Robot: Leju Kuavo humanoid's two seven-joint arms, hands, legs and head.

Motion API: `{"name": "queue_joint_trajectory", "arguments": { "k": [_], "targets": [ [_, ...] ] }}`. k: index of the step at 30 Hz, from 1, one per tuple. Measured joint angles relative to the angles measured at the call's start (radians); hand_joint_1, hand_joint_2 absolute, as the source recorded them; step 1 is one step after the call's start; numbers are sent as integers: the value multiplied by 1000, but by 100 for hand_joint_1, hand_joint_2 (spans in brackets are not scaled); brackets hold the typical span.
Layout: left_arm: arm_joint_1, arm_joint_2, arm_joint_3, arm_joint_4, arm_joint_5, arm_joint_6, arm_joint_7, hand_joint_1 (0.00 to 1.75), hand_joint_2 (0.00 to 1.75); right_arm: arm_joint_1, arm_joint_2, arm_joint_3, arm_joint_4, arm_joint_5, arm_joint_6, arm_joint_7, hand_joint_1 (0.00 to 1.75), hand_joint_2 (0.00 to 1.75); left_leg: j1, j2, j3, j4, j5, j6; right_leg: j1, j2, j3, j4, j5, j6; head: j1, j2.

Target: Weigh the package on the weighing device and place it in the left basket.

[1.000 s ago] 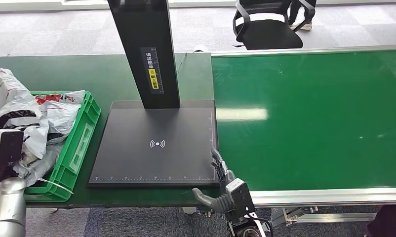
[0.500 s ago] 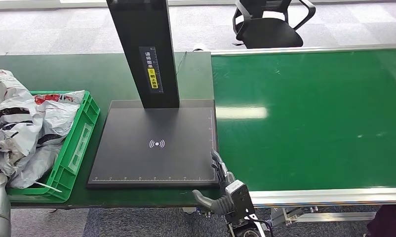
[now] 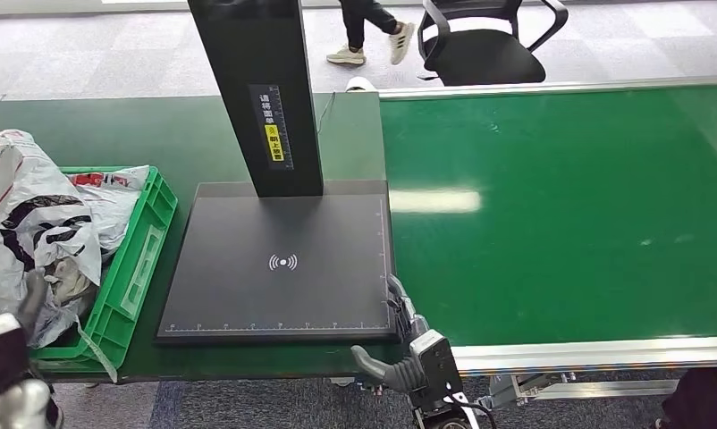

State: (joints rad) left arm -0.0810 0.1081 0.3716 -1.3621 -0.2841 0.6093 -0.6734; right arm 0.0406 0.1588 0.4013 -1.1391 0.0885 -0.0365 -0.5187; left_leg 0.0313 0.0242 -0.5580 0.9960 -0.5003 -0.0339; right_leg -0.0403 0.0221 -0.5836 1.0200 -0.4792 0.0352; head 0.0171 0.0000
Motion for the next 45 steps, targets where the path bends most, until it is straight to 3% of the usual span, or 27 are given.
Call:
{"name": "queue_joint_trajectory", "arguments": {
  "k": [3,6,17,26,28,32,36,41,45],
  "targets": [
    [153,-73,-101,-203,-7,66,-1,0,175,5,-2,0,-3,-2,-6,0,0,175,0,-2,-1,0,-2,1,0,-1,1,-1,-2,2,0,0],
    [223,-101,-148,-315,8,84,0,0,175,6,-3,-1,-5,-3,-7,0,0,175,0,-4,-1,0,-2,1,0,-3,2,-1,-2,2,0,0],
    [300,-141,-193,-452,21,74,0,0,175,7,-6,-2,-5,-6,-10,0,0,175,1,-5,1,0,-1,1,1,-4,5,-1,-2,2,0,0],
    [415,-254,-238,-497,15,68,0,0,175,21,-15,0,-11,-19,-20,0,0,175,1,-5,1,0,-2,1,1,-4,4,-1,-2,2,0,0],
    [429,-273,-259,-506,33,2,11,0,175,21,-15,0,-11,-19,-20,0,0,175,1,-6,1,0,-2,1,1,-5,4,-1,-2,2,-1,0],
    [407,-295,-351,-425,23,-266,37,0,175,14,-15,0,-11,-20,-13,0,0,175,1,-10,1,0,-1,1,1,-9,7,-1,-3,2,0,0],
    [388,-305,-392,-363,26,-300,37,0,175,12,-15,0,-11,-19,-7,0,0,175,1,-9,2,0,-1,2,1,-9,7,-1,-2,2,-1,0],
    [364,-305,-443,-271,-39,-438,96,0,175,11,-15,-1,-11,-5,6,6,0,175,1,-11,2,0,-1,2,1,-9,7,-1,-3,2,-1,0],
    [339,-305,-509,-173,-90,-474,115,0,175,13,-15,-2,-9,3,-4,4,0,175,1,-11,2,0,-1,2,1,-9,7,-1,-3,2,0,0]
  ]
}}
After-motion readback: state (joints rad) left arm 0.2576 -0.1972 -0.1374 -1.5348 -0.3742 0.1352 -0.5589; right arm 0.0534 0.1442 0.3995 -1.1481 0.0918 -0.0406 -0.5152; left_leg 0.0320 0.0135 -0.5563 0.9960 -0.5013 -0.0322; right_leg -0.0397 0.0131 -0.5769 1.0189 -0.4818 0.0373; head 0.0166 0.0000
